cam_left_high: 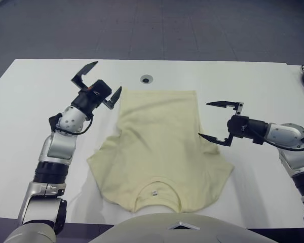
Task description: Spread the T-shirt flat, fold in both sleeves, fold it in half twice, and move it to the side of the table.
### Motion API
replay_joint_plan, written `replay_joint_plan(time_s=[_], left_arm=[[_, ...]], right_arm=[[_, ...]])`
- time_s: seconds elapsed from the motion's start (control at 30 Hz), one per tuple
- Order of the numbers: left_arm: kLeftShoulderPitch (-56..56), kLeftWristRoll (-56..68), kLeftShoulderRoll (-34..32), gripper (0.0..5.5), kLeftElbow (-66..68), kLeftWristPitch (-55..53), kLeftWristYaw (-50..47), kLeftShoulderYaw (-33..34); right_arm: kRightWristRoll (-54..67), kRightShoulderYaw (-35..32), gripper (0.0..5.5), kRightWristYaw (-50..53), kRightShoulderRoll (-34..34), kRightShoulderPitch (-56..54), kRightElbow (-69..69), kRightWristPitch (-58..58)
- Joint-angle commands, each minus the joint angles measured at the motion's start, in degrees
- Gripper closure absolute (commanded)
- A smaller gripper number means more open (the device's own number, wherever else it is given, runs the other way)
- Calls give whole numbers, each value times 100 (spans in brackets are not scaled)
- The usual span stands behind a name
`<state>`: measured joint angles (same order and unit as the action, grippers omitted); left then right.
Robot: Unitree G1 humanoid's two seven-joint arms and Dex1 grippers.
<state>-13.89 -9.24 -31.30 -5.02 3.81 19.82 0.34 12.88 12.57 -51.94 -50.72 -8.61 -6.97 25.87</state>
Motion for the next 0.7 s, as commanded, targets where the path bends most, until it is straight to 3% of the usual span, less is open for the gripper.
replay_joint_plan(time_s=[0.03, 0.3, 0.53, 0.7], left_arm=[[767, 240, -81, 12, -1179, -542, 204, 344], [1975, 53, -33, 12, -2563, -1024, 164, 615], [2205, -200, 88, 12, -2649, -1148, -10, 500], [2516, -379, 278, 12, -2796, -1088, -145, 361]], right_arm=[[-644, 177, 10, -243, -252, 659, 298, -118], [-2114, 189, 10, 121, -475, 758, -386, 217], [-1964, 13, 10, 57, -732, 1116, -231, 238], [-1501, -222, 10, 221, -495, 1141, 128, 273]])
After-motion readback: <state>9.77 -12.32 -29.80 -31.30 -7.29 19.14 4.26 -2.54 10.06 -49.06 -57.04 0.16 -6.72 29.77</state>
